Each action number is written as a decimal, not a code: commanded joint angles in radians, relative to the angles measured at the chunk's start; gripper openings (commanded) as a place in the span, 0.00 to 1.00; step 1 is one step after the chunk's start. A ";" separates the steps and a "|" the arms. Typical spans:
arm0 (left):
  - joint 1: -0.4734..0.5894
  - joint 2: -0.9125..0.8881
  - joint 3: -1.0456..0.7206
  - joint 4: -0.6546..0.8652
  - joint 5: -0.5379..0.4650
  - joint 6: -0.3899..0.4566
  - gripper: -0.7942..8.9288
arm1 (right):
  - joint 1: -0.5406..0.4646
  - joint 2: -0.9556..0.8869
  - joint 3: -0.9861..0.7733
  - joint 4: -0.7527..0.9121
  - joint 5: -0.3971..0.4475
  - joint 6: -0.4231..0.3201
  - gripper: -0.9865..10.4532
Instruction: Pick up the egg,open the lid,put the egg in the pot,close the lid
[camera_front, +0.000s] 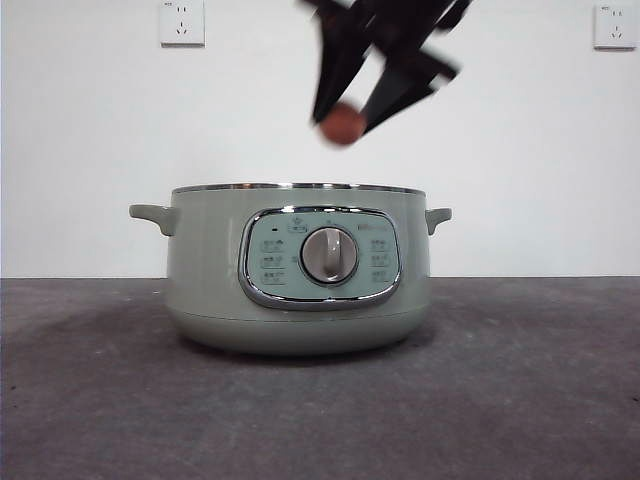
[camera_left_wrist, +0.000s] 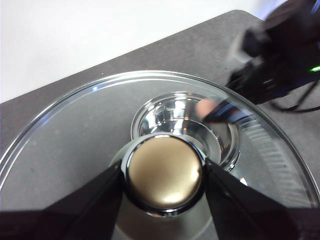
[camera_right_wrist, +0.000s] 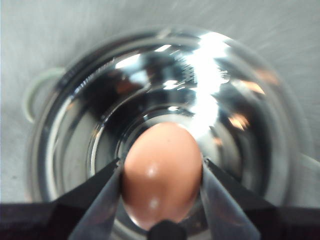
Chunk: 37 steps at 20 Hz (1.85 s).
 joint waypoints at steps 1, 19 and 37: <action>-0.003 -0.013 0.014 0.041 0.012 -0.003 0.07 | 0.010 0.121 0.097 -0.011 -0.003 -0.035 0.08; -0.003 -0.010 0.014 0.039 0.012 -0.003 0.07 | 0.010 0.430 0.294 -0.168 0.042 -0.116 0.08; -0.003 0.020 0.014 0.047 0.012 -0.002 0.07 | 0.008 0.253 0.516 -0.375 0.031 -0.111 0.52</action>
